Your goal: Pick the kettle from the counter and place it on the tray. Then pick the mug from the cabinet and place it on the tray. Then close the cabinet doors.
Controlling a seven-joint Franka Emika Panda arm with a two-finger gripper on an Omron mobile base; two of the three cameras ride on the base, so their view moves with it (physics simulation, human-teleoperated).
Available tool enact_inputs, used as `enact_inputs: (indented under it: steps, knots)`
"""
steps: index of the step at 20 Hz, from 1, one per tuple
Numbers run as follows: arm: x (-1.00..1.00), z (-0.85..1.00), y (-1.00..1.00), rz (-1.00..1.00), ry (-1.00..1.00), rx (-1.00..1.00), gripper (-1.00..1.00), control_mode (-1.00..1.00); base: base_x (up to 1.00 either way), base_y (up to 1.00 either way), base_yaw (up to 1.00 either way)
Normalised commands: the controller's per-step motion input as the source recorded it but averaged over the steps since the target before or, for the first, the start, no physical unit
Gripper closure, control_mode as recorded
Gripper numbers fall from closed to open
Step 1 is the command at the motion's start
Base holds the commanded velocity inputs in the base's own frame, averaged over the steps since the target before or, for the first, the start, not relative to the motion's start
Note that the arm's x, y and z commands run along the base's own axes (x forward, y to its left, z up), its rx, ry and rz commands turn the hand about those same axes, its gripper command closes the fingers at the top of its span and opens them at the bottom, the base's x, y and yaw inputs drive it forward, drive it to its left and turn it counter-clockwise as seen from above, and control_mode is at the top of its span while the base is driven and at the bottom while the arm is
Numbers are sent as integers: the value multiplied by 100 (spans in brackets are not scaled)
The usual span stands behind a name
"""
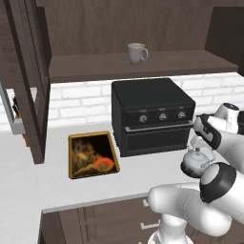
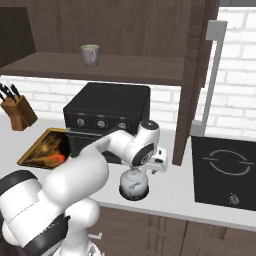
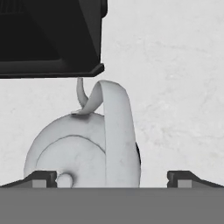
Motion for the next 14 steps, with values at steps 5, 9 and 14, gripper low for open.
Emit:
enact_inputs:
  steps: [5, 9, 14]
  knots:
    - [3, -21, 0, 0, 1, 0, 100, -100, 0, 0, 0]
    - [-5, -14, 0, 0, 0, 0, 100, -100, 0, 0, 0]
    - [-9, -2, 4, 0, 0, 0, 100, -100, 0, 0, 0]
